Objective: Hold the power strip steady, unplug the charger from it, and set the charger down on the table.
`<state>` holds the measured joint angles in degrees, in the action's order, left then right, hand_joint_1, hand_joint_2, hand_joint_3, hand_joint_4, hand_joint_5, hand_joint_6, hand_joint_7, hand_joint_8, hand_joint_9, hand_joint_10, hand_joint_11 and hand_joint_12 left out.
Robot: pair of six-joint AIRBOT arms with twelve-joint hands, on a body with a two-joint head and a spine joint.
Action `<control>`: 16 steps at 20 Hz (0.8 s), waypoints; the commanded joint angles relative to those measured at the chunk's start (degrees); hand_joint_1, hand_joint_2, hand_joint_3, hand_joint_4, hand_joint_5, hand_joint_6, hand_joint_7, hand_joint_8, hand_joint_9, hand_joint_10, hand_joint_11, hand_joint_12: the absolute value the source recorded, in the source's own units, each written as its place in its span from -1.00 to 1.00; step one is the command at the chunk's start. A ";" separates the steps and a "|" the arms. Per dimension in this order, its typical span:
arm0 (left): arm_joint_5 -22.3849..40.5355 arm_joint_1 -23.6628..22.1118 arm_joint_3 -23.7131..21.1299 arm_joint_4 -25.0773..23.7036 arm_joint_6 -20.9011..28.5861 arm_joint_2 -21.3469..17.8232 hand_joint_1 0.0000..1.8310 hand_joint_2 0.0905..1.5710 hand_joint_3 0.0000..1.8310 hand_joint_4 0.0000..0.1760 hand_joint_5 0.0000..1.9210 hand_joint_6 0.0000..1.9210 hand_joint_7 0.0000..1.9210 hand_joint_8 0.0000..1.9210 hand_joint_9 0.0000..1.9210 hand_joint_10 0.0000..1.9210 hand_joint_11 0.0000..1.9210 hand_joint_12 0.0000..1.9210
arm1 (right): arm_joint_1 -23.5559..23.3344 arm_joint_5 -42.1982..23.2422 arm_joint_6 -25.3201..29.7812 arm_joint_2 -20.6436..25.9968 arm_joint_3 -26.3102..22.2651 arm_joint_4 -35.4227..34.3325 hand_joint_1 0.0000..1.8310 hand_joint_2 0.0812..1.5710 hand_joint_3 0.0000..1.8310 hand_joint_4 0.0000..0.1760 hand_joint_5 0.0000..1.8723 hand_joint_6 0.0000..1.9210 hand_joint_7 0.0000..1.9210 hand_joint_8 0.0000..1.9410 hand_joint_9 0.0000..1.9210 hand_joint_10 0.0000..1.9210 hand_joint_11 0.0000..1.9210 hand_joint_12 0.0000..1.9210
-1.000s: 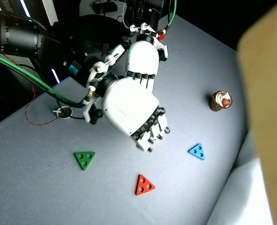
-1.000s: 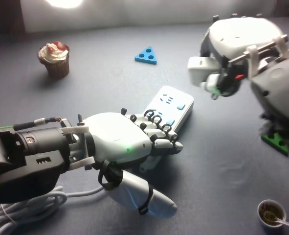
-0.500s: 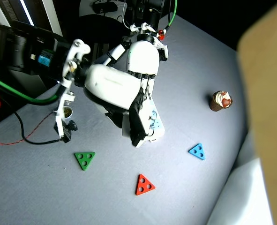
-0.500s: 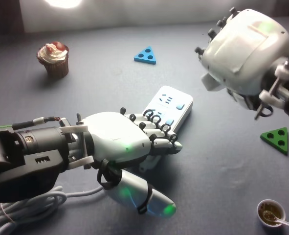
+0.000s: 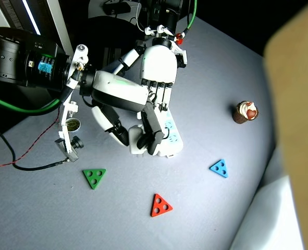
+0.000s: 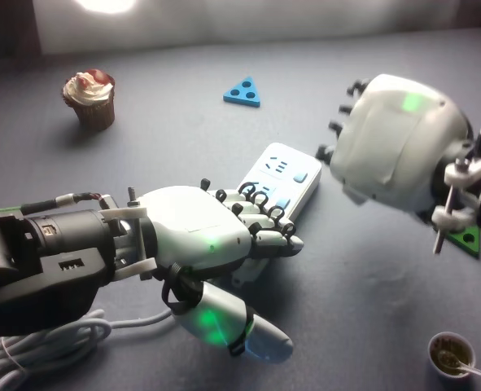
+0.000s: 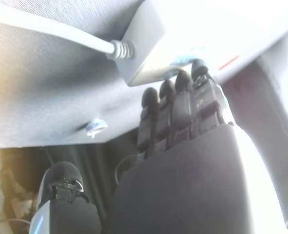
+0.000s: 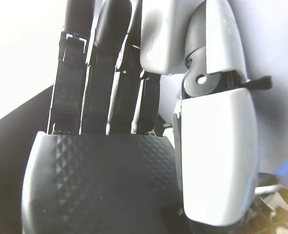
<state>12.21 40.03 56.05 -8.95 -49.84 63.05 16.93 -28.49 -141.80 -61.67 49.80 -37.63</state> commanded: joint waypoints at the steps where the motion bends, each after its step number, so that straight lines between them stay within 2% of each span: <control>1: 2.64 -0.27 0.01 0.33 0.24 -0.04 -0.96 0.23 -1.00 -1.00 -0.82 -1.00 -0.82 -1.00 -0.85 -0.99 -0.92 -0.97 | 0.15 -5.34 -0.88 0.44 -0.09 2.88 0.37 0.30 -1.00 -0.97 0.18 -0.10 0.23 -0.43 0.21 -1.00 -0.07 -0.36; 7: 2.43 -0.51 0.00 0.32 0.23 -0.02 -0.96 0.23 -1.00 -1.00 -0.85 -1.00 -0.84 -1.00 -0.87 -1.00 -0.93 -0.98 | 3.37 -5.07 -0.87 -0.54 -0.38 2.60 0.37 0.32 -1.00 -1.00 0.17 -0.06 0.17 -0.36 0.19 -1.00 -0.08 -0.40; 8: 2.39 -0.55 -0.01 0.28 0.22 -0.02 -0.96 0.22 -1.00 -1.00 -0.84 -1.00 -0.83 -1.00 -0.87 -1.00 -0.93 -0.98 | 3.65 -5.07 -0.87 -0.54 -0.52 2.56 0.30 0.34 -1.00 -1.00 0.14 -0.12 0.07 -0.75 0.15 -1.00 -0.11 -0.41; 9: 2.39 -0.55 -0.01 0.28 0.22 0.01 -0.97 0.22 -1.00 -1.00 -0.84 -1.00 -0.84 -1.00 -0.87 -1.00 -0.93 -0.98 | 3.81 -5.08 -0.87 -0.51 -0.73 2.42 0.29 0.34 -1.00 -1.00 0.12 -0.12 0.08 -0.92 0.13 -1.00 -0.13 -0.42; 11: 2.36 -0.55 -0.02 0.28 0.22 0.04 -0.98 0.22 -1.00 -1.00 -0.83 -1.00 -0.83 -1.00 -0.87 -1.00 -0.93 -0.98 | 3.87 -5.09 -0.93 -0.38 -1.13 2.20 0.27 0.37 -1.00 -1.00 0.06 -0.01 0.03 -0.99 0.06 -1.00 -0.21 -0.43; 12: 2.29 -0.55 -0.02 0.28 0.22 0.04 -0.97 0.22 -1.00 -1.00 -0.83 -1.00 -0.83 -1.00 -0.87 -1.00 -0.93 -0.98 | 3.87 -5.09 -1.09 -0.38 -1.17 2.20 0.21 0.36 -1.00 -1.00 -0.11 -0.63 -0.04 -1.00 -0.02 -1.00 -0.28 -0.43; 13: 2.27 -0.55 -0.03 0.28 0.22 0.04 -0.97 0.22 -1.00 -1.00 -0.83 -0.99 -0.82 -0.99 -0.86 -1.00 -0.91 -0.97 | 3.87 -5.14 -1.17 -0.39 -1.26 2.20 0.17 0.35 -1.00 -1.00 -0.14 -0.88 -0.09 -1.00 -0.07 -1.00 -0.33 -0.42; 14: 2.25 -0.55 -0.03 0.28 0.22 0.04 -0.97 0.22 -1.00 -1.00 -0.83 -1.00 -0.83 -1.00 -0.86 -1.00 -0.91 -0.97 | 3.87 -5.15 -1.17 -0.34 -1.46 2.20 0.10 0.32 -1.00 -1.00 -0.23 -0.97 -0.17 -1.00 -0.14 -1.00 -0.39 -0.43; 16: 2.25 -0.61 -0.03 0.28 0.22 0.04 -0.97 0.22 -1.00 -1.00 -0.84 -1.00 -0.85 -1.00 -0.89 -1.00 -0.93 -0.98 | 3.86 -5.31 -1.17 -0.07 -2.00 2.20 0.00 0.28 -1.00 -1.00 -0.41 -1.00 -0.31 -1.00 -0.29 -1.00 -0.54 -0.42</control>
<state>11.86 39.86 56.05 -8.95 -49.84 63.05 21.06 -28.53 -142.41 -62.41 48.14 -37.74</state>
